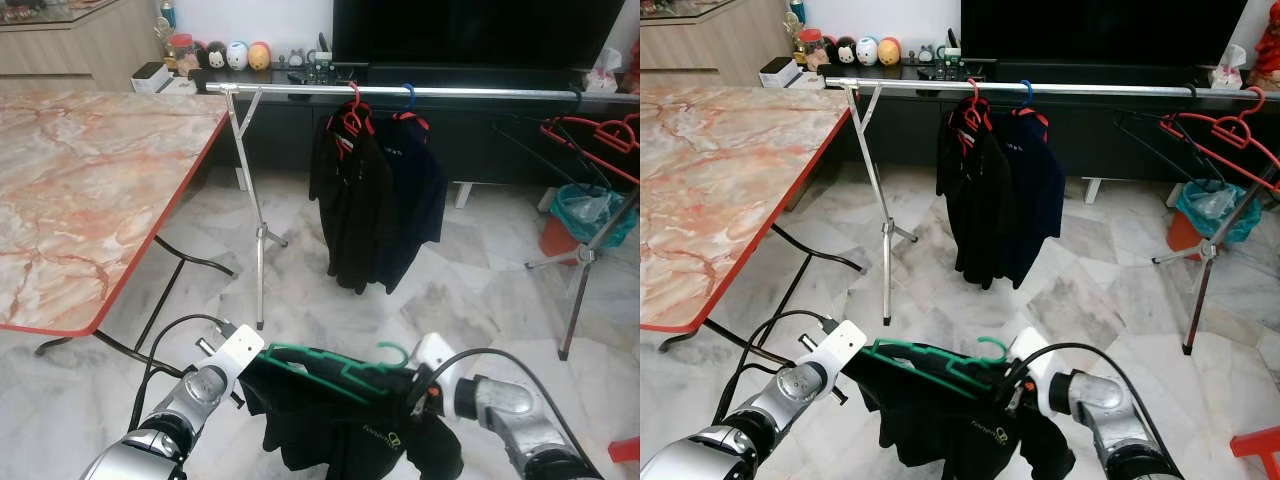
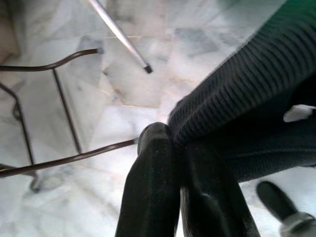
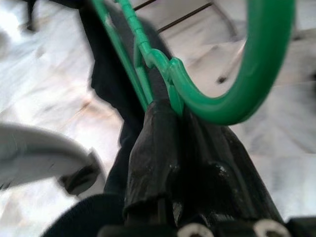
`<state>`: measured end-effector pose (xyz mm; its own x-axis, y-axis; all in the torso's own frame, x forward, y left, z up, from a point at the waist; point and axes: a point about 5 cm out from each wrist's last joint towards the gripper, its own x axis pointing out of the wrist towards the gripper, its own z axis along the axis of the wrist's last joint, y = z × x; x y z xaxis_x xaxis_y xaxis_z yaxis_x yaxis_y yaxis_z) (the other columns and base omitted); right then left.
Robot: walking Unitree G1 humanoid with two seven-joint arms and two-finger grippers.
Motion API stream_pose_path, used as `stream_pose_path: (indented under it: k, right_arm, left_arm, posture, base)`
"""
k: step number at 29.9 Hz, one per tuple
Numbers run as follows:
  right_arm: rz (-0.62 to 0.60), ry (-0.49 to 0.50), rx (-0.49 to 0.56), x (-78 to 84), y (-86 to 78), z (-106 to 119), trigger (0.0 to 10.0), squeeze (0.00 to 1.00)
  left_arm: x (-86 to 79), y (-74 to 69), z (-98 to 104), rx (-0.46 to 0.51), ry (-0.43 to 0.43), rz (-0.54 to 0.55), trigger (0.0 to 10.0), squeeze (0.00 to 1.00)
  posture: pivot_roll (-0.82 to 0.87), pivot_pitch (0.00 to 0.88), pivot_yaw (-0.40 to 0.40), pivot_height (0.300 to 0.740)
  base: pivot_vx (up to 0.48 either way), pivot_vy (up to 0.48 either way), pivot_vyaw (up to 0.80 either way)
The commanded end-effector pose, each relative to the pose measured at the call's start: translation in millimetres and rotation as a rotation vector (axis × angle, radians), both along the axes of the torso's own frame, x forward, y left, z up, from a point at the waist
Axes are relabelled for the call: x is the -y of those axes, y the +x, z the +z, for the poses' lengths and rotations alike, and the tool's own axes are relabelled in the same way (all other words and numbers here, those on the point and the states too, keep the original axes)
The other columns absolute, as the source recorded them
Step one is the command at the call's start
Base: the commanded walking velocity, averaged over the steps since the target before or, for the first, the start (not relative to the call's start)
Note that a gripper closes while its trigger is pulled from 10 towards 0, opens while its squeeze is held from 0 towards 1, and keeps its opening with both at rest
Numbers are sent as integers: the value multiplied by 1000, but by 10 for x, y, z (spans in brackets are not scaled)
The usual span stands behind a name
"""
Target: Hang hanger
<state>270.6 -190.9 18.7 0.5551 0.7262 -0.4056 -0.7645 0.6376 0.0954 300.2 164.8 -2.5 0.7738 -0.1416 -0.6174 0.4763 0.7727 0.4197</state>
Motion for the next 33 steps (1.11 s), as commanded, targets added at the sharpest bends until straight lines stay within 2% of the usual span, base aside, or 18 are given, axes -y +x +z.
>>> stream_pose_path:
  k: [1,4,9,12,13,19,23,25,26,28,31,32,33]
  right_arm:
    - [-215,60,119,149,155,155,10000,0]
    - [-314,89,155,146,222,190,10000,0]
    - [-473,123,179,34,293,165,10000,0]
    - [-540,194,172,-69,323,156,10000,0]
    - [-578,261,149,-136,340,149,10000,0]
    - [-588,368,82,-357,371,122,10000,0]
    - [-584,328,120,-380,416,169,10000,0]
    - [-581,195,210,-362,469,232,10000,0]
    - [-587,189,218,-359,479,243,10000,0]
    - [-645,161,253,-320,530,296,10000,0]
    - [-717,21,335,-254,586,354,10000,0]
    - [-774,8,357,-215,602,379,10000,0]
    - [-882,31,367,-149,625,417,10000,0]
  left_arm:
    - [-126,-67,-54,-36,3,26,10000,0]
    - [-60,-61,-50,-33,-19,-1,10000,0]
    - [168,-26,2,-9,-116,-95,10000,0]
    - [267,-14,32,-7,-167,-144,10000,0]
    - [326,-24,35,-16,-189,-187,10000,0]
    - [419,-24,61,-17,-241,-235,10000,0]
    - [458,0,106,-7,-276,-262,10000,0]
    - [488,24,156,2,-311,-297,10000,0]
    - [495,27,166,3,-319,-304,10000,0]
    - [533,44,205,8,-342,-336,10000,0]
    - [575,59,246,3,-372,-374,10000,0]
    - [585,52,245,-5,-373,-392,10000,0]
    - [601,29,236,-27,-381,-426,10000,0]
  posture:
    - [76,0,2,740]
    - [76,0,3,740]
    - [76,0,3,740]
    - [84,0,2,740]
    - [84,0,1,740]
    - [95,0,-2,740]
    - [103,0,-4,740]
    - [95,0,-5,740]
    - [96,0,-6,740]
    - [100,0,-6,740]
    - [105,0,-6,740]
    - [107,0,-6,740]
    - [107,0,-5,740]
  base:
    - [0,0,0]
    - [0,0,0]
    - [0,0,0]
    - [0,0,0]
    - [0,0,0]
    - [0,0,0]
    - [0,0,0]
    - [0,0,0]
    - [0,0,0]
    - [0,0,0]
    - [0,0,0]
    - [0,0,0]
    - [0,0,0]
